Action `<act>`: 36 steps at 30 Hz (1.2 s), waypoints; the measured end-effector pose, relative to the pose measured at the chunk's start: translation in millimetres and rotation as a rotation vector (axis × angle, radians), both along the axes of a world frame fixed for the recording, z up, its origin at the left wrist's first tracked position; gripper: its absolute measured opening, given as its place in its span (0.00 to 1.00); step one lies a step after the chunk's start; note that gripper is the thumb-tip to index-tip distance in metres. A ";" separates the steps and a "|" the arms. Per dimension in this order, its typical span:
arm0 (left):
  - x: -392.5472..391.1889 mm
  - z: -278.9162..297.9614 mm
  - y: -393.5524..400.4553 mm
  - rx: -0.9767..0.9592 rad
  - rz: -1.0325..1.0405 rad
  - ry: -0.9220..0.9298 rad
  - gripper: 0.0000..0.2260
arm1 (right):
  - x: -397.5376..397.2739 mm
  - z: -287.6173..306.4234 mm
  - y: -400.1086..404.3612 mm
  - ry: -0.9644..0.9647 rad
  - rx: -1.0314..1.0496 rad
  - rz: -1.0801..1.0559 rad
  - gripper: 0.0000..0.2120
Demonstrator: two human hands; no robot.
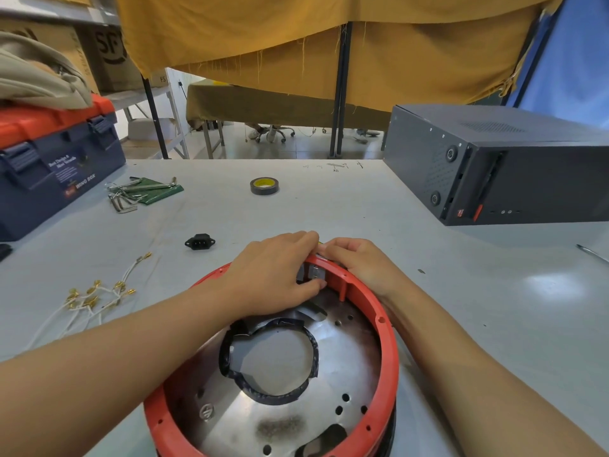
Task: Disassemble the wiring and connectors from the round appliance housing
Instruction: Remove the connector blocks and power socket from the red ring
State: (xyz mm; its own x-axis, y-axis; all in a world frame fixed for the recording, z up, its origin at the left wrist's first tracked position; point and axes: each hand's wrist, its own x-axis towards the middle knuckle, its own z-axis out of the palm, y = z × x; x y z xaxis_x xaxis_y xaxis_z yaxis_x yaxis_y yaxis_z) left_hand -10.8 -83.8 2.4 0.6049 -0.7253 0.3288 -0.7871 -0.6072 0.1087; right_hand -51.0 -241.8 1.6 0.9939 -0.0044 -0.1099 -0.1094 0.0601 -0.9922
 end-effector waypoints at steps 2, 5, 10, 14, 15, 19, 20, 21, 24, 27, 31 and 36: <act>-1.0 -1.2 -0.5 -0.016 0.007 -0.003 0.14 | 0.7 -1.5 -0.2 -0.003 0.001 -0.009 0.07; -2.2 -1.9 -1.5 -0.033 0.024 0.001 0.14 | 2.4 -4.4 -0.7 -0.016 -0.037 -0.014 0.07; -2.6 -2.3 -1.7 -0.038 0.032 -0.004 0.15 | 5.1 -6.4 -2.8 -0.039 -0.086 -0.001 0.08; -2.2 -5.4 -4.0 -0.039 0.061 -0.044 0.17 | 6.9 -7.6 -3.5 -0.121 -0.225 -0.048 0.08; -2.1 -5.3 -5.0 -0.038 0.069 -0.053 0.17 | 7.4 -7.7 -3.7 -0.150 -0.270 -0.071 0.08; -1.8 -3.6 -5.0 -0.027 0.078 -0.043 0.15 | 7.1 -9.6 -3.7 -0.177 -0.296 -0.086 0.09; -1.9 -3.2 -4.5 -0.029 0.083 -0.037 0.15 | 6.4 -10.2 -3.9 -0.180 -0.297 -0.076 0.09; -1.9 -2.8 -3.9 -0.033 0.085 -0.028 0.14 | 6.3 -10.7 -4.2 -0.185 -0.290 -0.065 0.08; -2.3 -1.4 -3.6 -0.034 0.068 -0.008 0.13 | 5.2 -11.2 -6.4 -0.200 -0.290 -0.035 0.08; 0.2 2.5 -2.5 -0.064 0.077 0.055 0.12 | 6.1 -10.8 -11.4 -0.171 -0.207 0.005 0.06; 1.0 11.7 -0.4 -0.186 0.040 0.278 0.12 | 7.0 -7.9 -17.2 -0.165 -0.138 -0.009 0.04; 1.9 24.6 5.9 -0.519 0.007 0.607 0.15 | 8.0 -3.1 -17.0 -0.299 -0.020 -0.092 0.10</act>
